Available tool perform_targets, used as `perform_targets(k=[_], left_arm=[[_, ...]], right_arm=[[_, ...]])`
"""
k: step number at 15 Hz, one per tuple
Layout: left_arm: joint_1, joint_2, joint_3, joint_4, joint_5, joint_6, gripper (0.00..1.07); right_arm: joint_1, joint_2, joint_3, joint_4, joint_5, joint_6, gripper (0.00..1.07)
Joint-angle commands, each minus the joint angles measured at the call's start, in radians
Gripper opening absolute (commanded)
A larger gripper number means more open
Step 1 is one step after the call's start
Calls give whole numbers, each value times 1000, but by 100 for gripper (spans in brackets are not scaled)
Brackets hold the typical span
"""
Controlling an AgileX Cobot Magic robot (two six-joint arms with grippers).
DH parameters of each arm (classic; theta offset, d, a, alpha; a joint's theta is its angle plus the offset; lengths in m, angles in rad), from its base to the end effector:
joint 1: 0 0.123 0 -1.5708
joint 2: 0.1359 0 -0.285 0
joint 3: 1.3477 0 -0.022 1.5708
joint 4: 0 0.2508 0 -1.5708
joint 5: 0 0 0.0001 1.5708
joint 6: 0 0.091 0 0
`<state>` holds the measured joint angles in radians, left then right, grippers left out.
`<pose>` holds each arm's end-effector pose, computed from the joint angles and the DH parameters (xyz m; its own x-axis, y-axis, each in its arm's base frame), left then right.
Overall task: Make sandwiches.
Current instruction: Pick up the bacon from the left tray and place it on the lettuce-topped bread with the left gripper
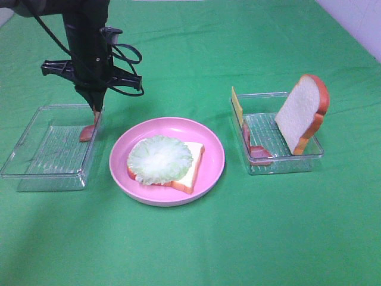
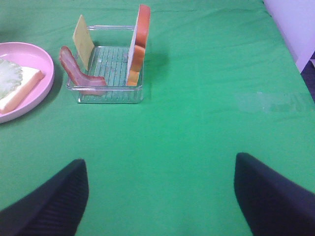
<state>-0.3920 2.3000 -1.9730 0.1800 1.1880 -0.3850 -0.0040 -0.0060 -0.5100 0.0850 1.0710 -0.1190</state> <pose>0.4484 -0.1690 0.1809 -0.9788 0.0719 -0.1920 0.0513 0.9926 0.1099 -0.0075 0.0068 0.2794 -0.4433 -0.0761 -0.8931 -0.0975 0.9946 -0.0364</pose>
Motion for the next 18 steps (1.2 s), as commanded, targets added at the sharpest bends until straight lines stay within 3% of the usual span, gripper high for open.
perform_targets(k=[1, 5, 7, 8, 15, 18], left_arm=[[2, -13, -102, -42, 97, 48, 0], [2, -95, -136, -274, 96, 118, 0], [-16, -127, -136, -467, 96, 206, 0], [-35, -127, -136, -520, 96, 233, 0], [-194, -80, -133, -534, 97, 251, 0], [-216, -55, -98, -462, 97, 196, 0]], right_arm=[[-2, -14, 5, -1, -10, -14, 77], [-2, -14, 5, -1, -10, -14, 77], [-2, -14, 5, -1, -10, -14, 77], [-2, -14, 5, -1, -10, -14, 77], [-2, -14, 5, -1, -10, -14, 77], [-2, -14, 5, -1, -10, -14, 77]])
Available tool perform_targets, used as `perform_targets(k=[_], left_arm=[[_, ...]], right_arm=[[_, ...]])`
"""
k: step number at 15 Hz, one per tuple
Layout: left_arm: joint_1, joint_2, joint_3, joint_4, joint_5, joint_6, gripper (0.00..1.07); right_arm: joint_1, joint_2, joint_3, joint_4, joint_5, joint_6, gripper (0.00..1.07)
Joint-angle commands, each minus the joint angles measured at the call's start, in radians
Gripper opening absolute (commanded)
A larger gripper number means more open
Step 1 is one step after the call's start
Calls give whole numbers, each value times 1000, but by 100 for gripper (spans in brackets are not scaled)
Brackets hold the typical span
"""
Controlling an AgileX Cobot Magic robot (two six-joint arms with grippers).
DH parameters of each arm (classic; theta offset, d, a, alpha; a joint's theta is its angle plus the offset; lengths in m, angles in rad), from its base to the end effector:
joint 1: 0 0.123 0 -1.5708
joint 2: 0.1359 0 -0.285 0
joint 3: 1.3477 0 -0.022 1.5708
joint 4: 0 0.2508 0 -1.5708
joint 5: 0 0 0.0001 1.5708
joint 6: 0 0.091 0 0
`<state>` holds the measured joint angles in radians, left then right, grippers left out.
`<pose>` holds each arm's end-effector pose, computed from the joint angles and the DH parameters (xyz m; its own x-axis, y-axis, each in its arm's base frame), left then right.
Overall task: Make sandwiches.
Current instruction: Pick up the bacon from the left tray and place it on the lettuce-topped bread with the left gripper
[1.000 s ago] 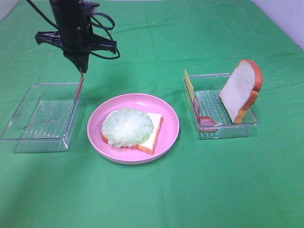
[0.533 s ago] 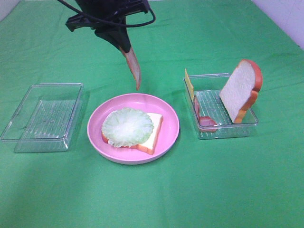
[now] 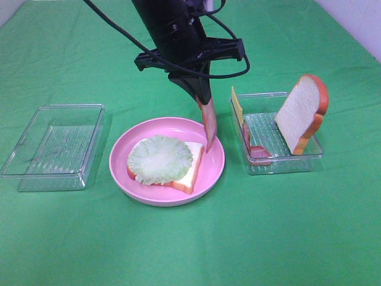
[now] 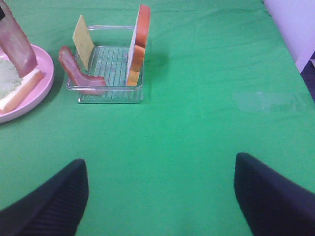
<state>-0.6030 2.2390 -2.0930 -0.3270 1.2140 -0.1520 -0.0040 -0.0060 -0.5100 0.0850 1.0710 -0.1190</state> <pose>0.3829 -0.2969 0.2454 -0.9192 0.3242 -0.2234 0.3868 0.8496 -0.3586 -0.0075 0.0068 0.2794 -0.4433 -0.0761 -0.8931 -0.0975 0.9946 -0.0364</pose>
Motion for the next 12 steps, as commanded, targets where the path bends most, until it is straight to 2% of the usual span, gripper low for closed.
perform_targets(k=[1, 3, 8, 10, 12], left_arm=[[-5, 6, 42, 96, 71, -69, 0], [-5, 6, 86, 177, 71, -88, 0], [-5, 4, 126, 195, 71, -86, 0], [-5, 4, 126, 300, 72, -160, 0], [-5, 5, 126, 327, 72, -190, 0]], right_arm=[[-2, -14, 5, -1, -10, -14, 77], [-2, -14, 5, -1, -10, -14, 77], [-2, -14, 5, -1, -10, -14, 77], [-2, -14, 5, -1, -10, -14, 77], [-2, -14, 5, -1, -10, -14, 77]])
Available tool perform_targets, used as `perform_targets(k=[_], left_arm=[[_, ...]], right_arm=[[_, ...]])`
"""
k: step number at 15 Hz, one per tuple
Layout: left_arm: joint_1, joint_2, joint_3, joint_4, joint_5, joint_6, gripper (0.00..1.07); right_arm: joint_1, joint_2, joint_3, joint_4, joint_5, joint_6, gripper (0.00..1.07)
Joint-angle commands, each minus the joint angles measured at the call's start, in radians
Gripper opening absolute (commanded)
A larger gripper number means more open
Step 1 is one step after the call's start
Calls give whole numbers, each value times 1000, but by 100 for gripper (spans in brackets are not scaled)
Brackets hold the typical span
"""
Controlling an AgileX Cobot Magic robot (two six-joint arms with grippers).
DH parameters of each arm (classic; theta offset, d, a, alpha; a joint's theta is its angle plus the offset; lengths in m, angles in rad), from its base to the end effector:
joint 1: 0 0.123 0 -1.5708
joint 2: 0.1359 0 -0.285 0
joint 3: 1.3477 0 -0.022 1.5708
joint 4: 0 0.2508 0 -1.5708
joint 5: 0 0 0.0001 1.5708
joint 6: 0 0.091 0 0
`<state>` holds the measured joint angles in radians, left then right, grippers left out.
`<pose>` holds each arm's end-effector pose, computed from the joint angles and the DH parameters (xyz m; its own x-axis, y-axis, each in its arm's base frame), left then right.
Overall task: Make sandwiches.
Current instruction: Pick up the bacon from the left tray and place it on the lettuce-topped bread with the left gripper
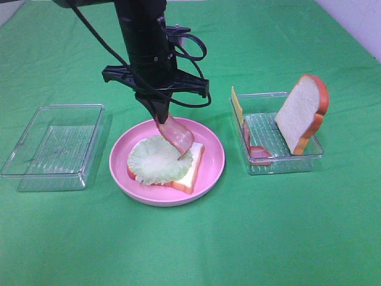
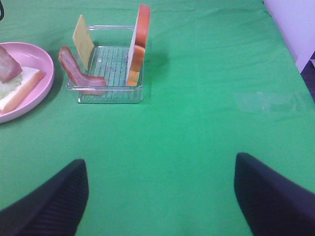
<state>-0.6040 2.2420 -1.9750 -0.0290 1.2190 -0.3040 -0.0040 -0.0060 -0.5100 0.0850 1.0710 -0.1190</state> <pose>0.3871 -0.2701 0.2073 -0.9478 0.2789 -0.1546 0.2932 0.9528 -0.0784 -0.0075 0.0068 0.2794 -0.4433 -0.0761 -0.8931 -0.0975 0.9946 -0.0364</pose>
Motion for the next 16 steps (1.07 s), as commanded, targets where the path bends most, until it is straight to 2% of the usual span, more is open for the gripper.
perform_targets(k=[1, 5, 16], left_arm=[[-4, 2, 8, 55, 67, -58, 0], [-4, 2, 25, 97, 67, -91, 0], [-4, 2, 121, 98, 69, -89, 0]], right_arm=[[-2, -14, 5, -1, -10, -14, 77], [-2, -14, 5, -1, -10, -14, 77], [-2, -14, 5, -1, -10, -14, 77]])
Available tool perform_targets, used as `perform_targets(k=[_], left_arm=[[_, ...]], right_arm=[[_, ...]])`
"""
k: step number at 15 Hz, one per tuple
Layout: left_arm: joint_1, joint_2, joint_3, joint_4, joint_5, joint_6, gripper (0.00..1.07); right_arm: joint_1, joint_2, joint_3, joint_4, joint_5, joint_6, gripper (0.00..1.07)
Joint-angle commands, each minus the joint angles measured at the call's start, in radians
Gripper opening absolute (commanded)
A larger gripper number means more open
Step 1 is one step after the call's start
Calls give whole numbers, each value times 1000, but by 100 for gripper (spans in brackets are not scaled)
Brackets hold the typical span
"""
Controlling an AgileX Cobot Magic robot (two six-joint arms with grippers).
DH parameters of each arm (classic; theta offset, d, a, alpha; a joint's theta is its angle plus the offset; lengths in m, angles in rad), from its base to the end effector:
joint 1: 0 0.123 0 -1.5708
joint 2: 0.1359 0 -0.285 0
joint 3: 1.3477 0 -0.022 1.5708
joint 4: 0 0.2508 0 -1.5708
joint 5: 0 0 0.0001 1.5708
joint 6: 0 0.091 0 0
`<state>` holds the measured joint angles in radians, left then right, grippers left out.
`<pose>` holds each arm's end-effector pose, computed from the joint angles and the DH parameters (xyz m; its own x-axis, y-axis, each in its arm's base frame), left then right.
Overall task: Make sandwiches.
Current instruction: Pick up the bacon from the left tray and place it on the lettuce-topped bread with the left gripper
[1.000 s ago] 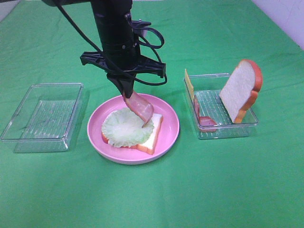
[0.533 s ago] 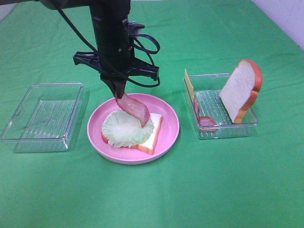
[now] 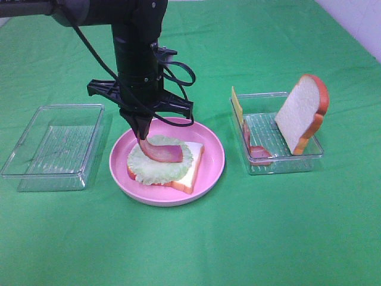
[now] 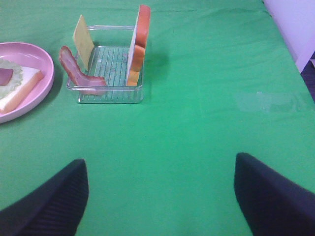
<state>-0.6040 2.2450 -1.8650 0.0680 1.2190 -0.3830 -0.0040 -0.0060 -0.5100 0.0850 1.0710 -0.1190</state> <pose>0.3805 -0.2555 0.1775 -0.9674 0.2409 -0.0783 0.2385 0.9704 0.0386 -0.0075 0.0068 0.2794 -0.4433 -0.0761 -0.8931 -0.0975 0.9946 -0.0364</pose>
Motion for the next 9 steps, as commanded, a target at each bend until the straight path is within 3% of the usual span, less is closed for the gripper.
perform_targets(k=[1, 3, 4, 5, 6, 7, 8, 9], left_arm=[[-4, -1, 11, 1, 69, -10, 0], [-4, -1, 11, 1, 69, -10, 4], [-4, -1, 11, 1, 69, -10, 12], [-4, -1, 11, 1, 69, -10, 25], [-4, -2, 11, 1, 69, -10, 46], [-4, -9, 11, 1, 69, 7, 76], [-4, -11, 11, 3, 69, 23, 86], [-4, -21, 7, 4, 69, 60, 86]], right_arm=[[-2, -14, 5, -1, -10, -14, 77], [-2, -14, 5, -1, -10, -14, 77], [-2, -14, 5, -1, -10, -14, 77], [-2, -14, 5, -1, -10, -14, 77], [-2, -14, 5, -1, -10, -14, 77], [-2, -14, 5, -1, -10, -14, 77], [-2, -14, 5, -1, -10, -14, 77], [-2, -14, 5, -1, -10, -14, 77]])
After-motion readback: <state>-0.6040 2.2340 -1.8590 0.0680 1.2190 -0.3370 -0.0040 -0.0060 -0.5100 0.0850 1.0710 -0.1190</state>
